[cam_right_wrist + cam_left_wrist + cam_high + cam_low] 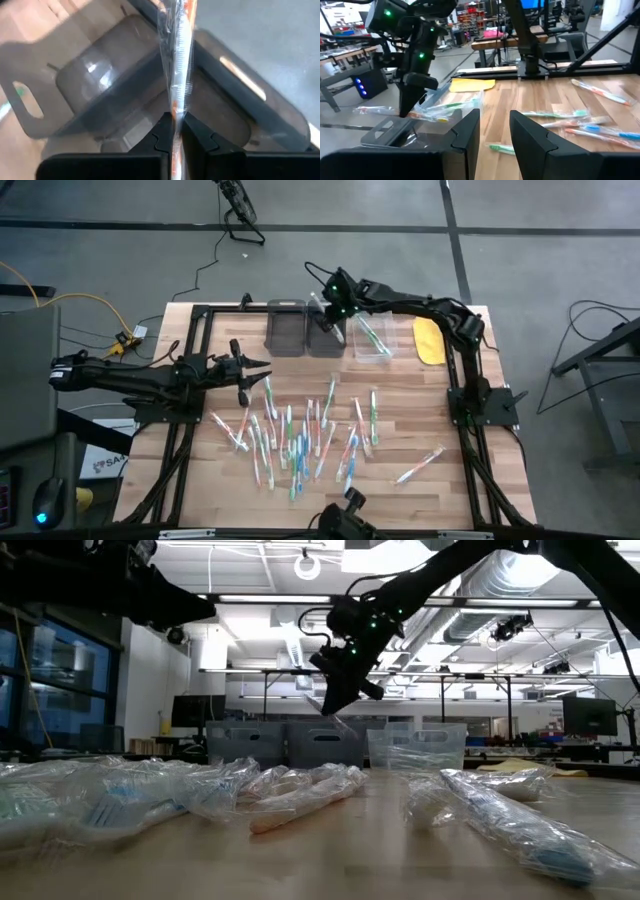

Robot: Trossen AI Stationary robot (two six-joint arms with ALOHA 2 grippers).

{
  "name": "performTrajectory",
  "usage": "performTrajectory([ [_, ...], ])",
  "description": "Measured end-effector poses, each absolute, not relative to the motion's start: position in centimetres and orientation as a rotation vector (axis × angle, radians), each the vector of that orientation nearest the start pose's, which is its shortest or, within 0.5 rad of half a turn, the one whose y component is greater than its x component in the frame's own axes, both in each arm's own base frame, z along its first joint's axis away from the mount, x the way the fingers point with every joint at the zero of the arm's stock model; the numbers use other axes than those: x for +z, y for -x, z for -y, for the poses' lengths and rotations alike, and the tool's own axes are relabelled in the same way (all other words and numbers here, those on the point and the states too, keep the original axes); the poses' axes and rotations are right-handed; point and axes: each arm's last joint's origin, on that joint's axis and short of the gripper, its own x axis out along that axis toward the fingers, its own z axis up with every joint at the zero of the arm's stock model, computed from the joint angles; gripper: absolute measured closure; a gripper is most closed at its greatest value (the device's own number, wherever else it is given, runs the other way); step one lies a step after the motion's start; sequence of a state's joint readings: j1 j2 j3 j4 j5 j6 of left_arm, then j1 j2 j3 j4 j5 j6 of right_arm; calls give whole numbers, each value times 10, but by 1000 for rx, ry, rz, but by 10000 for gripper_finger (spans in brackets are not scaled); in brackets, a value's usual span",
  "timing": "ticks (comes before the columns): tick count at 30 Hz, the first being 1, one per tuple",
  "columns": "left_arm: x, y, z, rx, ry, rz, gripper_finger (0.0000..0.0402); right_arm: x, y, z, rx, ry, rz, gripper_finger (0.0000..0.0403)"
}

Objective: Pick & Place Toothbrushes
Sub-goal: Put the orange toothbrush into the right black bin

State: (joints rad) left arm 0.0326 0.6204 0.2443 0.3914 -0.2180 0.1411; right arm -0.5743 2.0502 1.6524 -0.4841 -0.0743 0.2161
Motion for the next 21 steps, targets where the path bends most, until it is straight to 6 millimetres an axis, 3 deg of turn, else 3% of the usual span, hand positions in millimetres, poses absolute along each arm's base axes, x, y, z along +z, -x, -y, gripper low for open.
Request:
performTrajectory([
  [9,224,-151,-11,251,-133,-5,300,222,-379,243,-531,-506,-814,377],
  [21,224,-151,-11,251,-124,-5,300,218,-366,252,-522,-711,-843,376],
])
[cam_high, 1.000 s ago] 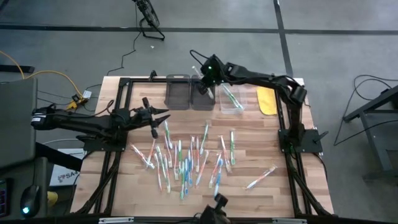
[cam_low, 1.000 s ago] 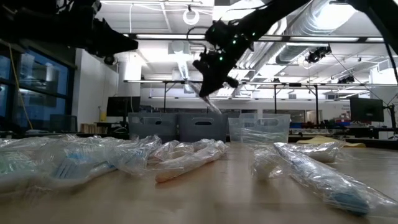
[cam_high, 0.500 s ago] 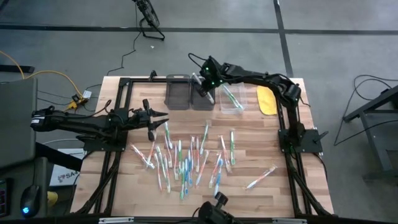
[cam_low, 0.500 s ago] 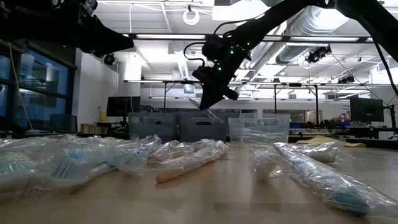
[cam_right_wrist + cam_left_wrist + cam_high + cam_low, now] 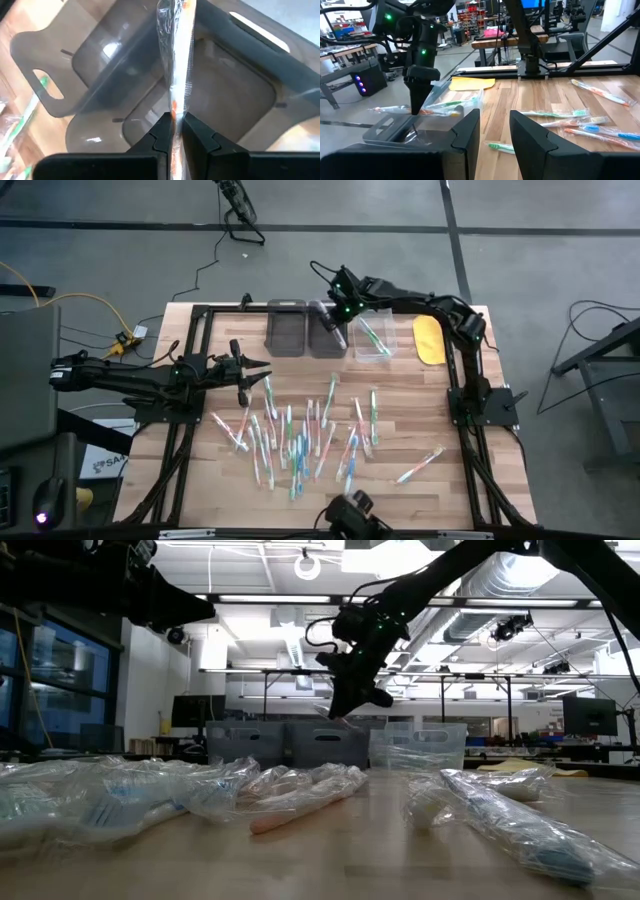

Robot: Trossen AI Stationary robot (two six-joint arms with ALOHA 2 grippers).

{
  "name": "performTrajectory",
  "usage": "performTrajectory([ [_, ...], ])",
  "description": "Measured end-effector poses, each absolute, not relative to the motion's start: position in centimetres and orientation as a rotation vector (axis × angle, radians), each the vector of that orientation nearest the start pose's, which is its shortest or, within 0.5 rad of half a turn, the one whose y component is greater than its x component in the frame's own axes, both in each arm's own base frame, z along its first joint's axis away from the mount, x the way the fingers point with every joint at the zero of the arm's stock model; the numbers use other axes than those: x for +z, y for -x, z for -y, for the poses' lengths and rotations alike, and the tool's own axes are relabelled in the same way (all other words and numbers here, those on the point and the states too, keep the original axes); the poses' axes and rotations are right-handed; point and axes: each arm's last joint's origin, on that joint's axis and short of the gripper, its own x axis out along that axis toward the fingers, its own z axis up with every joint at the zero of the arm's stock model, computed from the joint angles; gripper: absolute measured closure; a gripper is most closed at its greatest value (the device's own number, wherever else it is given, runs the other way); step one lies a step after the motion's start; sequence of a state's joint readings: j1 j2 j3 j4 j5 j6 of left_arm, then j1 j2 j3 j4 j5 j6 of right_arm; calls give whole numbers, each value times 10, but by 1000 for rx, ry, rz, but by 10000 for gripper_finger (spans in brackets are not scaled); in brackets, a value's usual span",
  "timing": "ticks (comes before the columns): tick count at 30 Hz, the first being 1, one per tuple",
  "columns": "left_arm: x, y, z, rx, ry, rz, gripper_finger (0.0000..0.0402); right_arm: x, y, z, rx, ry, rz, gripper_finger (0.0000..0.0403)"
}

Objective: Pick & Place Toothbrushes
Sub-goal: Put the orange toothbrush into the right black bin

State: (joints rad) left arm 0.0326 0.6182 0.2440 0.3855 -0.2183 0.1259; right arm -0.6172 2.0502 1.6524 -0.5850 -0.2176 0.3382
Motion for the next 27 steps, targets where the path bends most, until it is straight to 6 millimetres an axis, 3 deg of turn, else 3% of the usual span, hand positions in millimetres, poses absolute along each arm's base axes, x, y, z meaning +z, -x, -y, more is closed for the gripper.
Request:
performTrajectory([
  [21,222,-151,-11,254,-123,-24,300,218,-364,253,-517,-686,-861,373],
  [27,222,-150,-11,254,-123,-23,300,218,-365,252,-507,-670,-862,317],
])
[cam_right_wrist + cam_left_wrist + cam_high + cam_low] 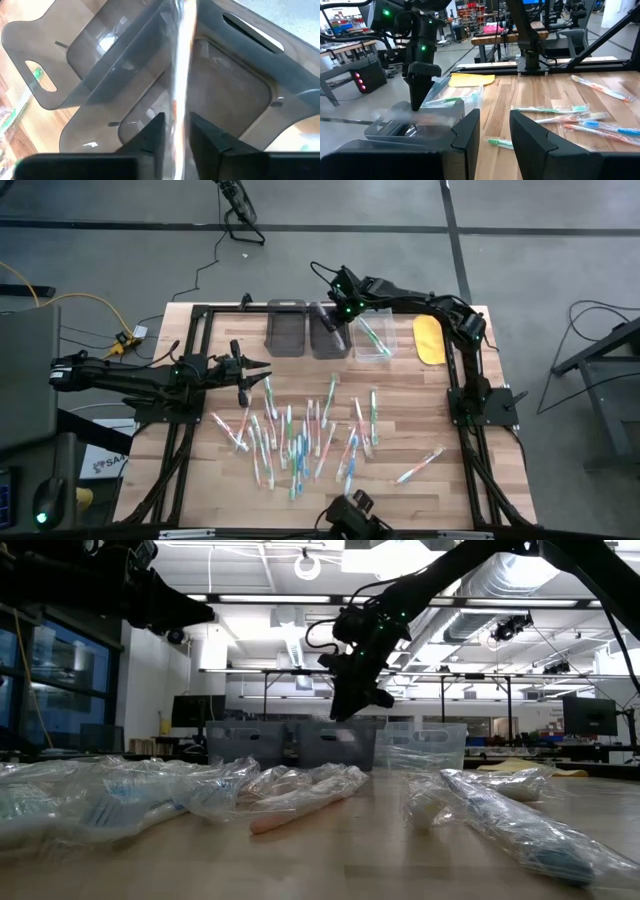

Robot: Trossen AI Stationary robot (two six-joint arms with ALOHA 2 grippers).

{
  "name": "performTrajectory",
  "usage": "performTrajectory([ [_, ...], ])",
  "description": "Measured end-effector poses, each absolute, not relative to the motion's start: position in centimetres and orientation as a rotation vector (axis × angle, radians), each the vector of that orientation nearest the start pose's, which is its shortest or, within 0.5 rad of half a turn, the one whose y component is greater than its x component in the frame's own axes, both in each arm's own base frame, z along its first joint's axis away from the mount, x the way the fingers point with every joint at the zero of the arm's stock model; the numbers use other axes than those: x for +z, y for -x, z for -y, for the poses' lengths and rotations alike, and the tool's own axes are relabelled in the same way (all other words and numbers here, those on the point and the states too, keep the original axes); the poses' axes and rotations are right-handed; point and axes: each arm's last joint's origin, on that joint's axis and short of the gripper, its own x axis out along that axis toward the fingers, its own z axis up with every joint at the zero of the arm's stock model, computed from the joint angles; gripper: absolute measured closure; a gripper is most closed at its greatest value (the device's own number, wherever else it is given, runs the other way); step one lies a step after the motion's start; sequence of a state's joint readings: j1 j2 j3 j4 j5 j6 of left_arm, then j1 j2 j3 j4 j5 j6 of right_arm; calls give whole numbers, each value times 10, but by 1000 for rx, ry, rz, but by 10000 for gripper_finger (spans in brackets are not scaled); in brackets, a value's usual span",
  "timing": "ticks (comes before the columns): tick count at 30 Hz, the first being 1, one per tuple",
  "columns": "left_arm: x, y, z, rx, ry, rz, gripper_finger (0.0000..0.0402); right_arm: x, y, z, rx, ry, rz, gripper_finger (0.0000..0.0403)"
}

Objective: Pick & Place Toothbrushes
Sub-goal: Put the orange toothbrush into the right black bin

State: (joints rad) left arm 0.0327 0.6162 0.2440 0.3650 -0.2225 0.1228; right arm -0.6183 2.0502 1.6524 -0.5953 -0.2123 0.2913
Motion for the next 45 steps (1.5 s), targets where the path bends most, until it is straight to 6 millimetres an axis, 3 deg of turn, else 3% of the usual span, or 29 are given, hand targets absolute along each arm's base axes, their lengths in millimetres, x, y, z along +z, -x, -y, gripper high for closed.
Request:
performTrajectory([
  [6,226,-148,-11,256,-129,9,300,223,-363,248,-477,-686,-868,250],
  [11,237,-142,-11,265,-172,102,300,248,-346,230,-466,-715,-948,239],
  [15,243,-136,-11,272,-196,155,300,267,-330,196,-506,-687,-1119,244],
  [20,245,-130,-11,274,-205,164,300,283,-316,136,-580,-587,-1372,252],
  [24,243,-129,-11,271,-203,145,300,280,-305,85,-557,-523,-1514,255],
  [31,251,-127,-10,283,-247,215,300,254,-278,7,-448,-372,-1669,255],
  [39,250,-128,-11,283,-253,208,300,222,-247,-63,-334,-311,-1791,255],
  [45,248,-128,-11,279,-230,194,300,212,-235,-106,-234,-226,-1761,255],
])
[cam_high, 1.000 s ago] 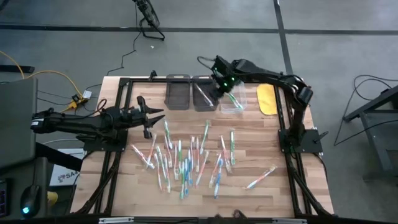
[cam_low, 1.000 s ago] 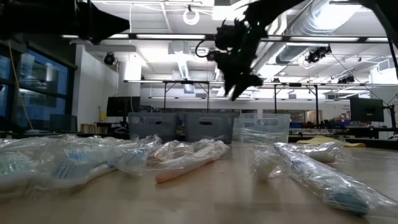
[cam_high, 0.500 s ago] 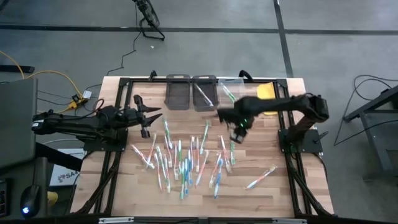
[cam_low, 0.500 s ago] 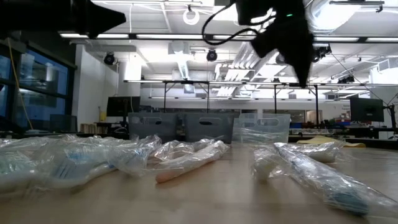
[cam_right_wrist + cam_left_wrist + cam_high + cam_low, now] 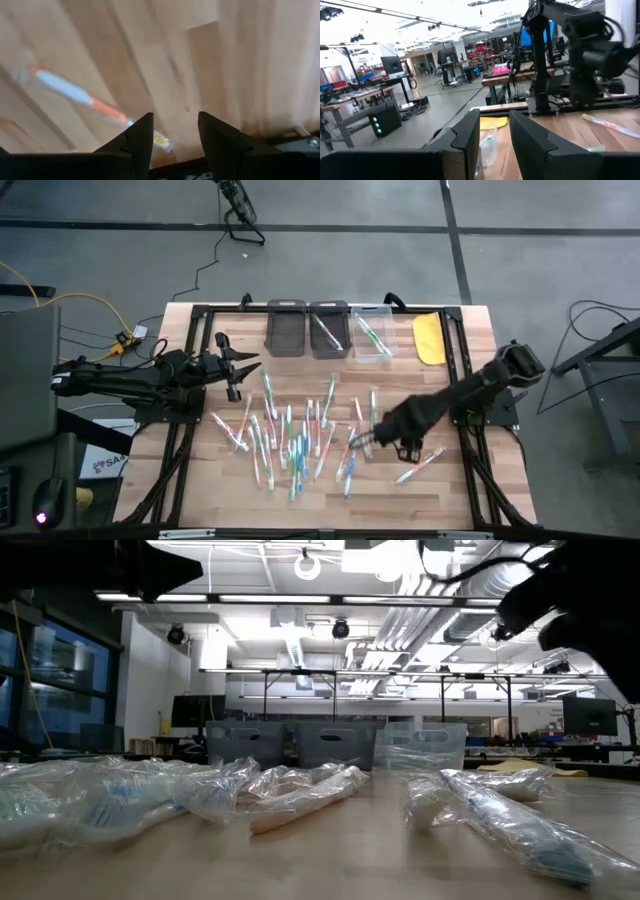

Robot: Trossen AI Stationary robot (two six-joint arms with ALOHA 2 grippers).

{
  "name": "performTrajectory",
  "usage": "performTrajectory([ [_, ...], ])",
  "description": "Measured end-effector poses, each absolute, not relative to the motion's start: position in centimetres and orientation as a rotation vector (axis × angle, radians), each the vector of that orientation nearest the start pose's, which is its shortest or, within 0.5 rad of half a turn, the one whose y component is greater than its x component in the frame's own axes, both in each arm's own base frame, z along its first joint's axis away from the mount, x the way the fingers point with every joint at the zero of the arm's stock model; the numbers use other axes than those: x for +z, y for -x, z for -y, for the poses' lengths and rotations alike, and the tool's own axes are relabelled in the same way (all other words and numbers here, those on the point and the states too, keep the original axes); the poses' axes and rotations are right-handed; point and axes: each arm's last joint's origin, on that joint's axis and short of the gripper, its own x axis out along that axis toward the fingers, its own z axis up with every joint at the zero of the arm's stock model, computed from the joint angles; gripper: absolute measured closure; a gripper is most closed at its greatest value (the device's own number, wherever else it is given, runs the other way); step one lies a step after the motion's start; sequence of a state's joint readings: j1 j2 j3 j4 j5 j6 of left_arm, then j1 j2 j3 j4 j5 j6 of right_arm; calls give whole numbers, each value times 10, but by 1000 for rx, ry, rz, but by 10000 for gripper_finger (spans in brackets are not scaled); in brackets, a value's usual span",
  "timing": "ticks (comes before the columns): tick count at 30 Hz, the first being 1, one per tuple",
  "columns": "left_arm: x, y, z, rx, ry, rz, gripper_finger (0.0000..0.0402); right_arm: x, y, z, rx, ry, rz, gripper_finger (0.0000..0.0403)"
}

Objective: Pick & Place Toothbrushes
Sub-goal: Put the orange toothbrush into the right black bin

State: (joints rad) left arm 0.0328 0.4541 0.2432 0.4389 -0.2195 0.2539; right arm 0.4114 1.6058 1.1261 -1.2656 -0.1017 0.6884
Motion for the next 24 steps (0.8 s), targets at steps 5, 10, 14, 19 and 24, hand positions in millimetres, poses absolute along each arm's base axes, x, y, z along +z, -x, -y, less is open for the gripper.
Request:
performTrajectory([
  [5,246,-129,-11,276,-232,173,300,212,-222,-138,-88,-76,-1726,255],
  [10,246,-129,-11,277,-232,170,300,209,-211,-161,75,66,-1675,255],
  [14,246,-129,-11,278,-232,170,300,196,-206,-171,120,75,-1621,255],
  [19,246,-129,-11,279,-231,170,300,175,-198,-174,124,51,-1603,255],
  [24,246,-129,-11,279,-231,171,300,163,-191,-179,127,-20,-1597,255],
])
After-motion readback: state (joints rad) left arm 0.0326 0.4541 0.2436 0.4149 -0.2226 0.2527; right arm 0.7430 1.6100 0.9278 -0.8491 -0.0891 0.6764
